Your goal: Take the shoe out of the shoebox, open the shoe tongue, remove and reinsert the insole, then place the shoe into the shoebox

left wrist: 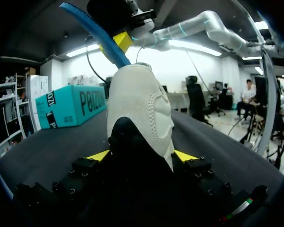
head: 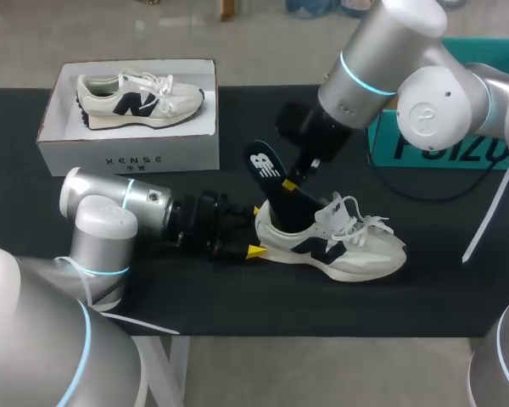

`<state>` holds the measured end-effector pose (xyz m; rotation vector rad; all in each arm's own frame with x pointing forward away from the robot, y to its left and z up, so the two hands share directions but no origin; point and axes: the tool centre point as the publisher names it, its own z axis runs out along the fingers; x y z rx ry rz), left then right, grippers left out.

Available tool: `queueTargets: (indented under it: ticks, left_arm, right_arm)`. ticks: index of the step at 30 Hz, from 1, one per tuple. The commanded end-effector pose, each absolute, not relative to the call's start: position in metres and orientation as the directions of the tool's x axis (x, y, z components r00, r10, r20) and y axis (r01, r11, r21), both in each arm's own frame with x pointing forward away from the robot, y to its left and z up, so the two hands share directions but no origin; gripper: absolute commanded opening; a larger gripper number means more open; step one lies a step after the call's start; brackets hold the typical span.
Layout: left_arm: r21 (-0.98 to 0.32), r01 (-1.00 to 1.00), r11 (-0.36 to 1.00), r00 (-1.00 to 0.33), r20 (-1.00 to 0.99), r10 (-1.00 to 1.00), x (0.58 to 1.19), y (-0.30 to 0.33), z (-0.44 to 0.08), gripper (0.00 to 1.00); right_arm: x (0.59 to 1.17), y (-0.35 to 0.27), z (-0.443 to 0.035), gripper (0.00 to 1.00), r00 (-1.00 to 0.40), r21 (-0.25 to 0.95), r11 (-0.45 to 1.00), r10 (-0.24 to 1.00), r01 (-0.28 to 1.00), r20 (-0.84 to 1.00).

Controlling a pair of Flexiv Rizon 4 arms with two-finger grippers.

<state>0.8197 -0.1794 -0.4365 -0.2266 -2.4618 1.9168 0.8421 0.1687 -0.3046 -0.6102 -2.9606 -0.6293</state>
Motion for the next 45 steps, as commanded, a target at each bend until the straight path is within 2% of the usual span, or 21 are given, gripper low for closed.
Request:
queueTargets:
  ticks: [1, 10, 17, 28, 30, 45]
  left_arm:
    - [-0.965, 0.106, 0.241, -0.989, -0.078, 0.123, 0.82, -0.181, -0.44, 0.0]
    - [-0.965, 0.106, 0.241, -0.989, -0.078, 0.123, 0.82, -0.181, -0.44, 0.0]
    - [-0.965, 0.106, 0.241, -0.989, -0.078, 0.123, 0.82, -0.181, -0.44, 0.0]
    - [-0.965, 0.106, 0.241, -0.989, -0.078, 0.123, 0.82, -0.181, -0.44, 0.0]
    - [-0.965, 0.106, 0.241, -0.989, -0.078, 0.123, 0.82, -0.181, -0.44, 0.0]
    - [-0.965, 0.106, 0.241, -0.989, -0.078, 0.123, 0.82, -0.181, -0.44, 0.0]
  right_arm:
    - [0.841, 0.168, -0.305, 0.0, -0.921, 0.387, 0.836, 0.367, 0.388, 0.13]
    - [0.839, 0.17, -0.299, 0.0, -0.922, 0.401, 0.832, 0.368, 0.384, 0.12]
    - [0.849, 0.17, -0.277, 0.0, -0.916, 0.434, 0.812, 0.39, 0.39, 0.093]
    - [0.872, 0.175, -0.19, 0.0, -0.9, 0.496, 0.79, 0.434, 0.359, -0.039]
    - [0.873, 0.18, -0.169, 0.0, -0.924, 0.511, 0.805, 0.379, 0.3, -0.055]
    - [0.873, 0.18, -0.169, 0.0, -0.924, 0.511, 0.805, 0.379, 0.3, -0.055]
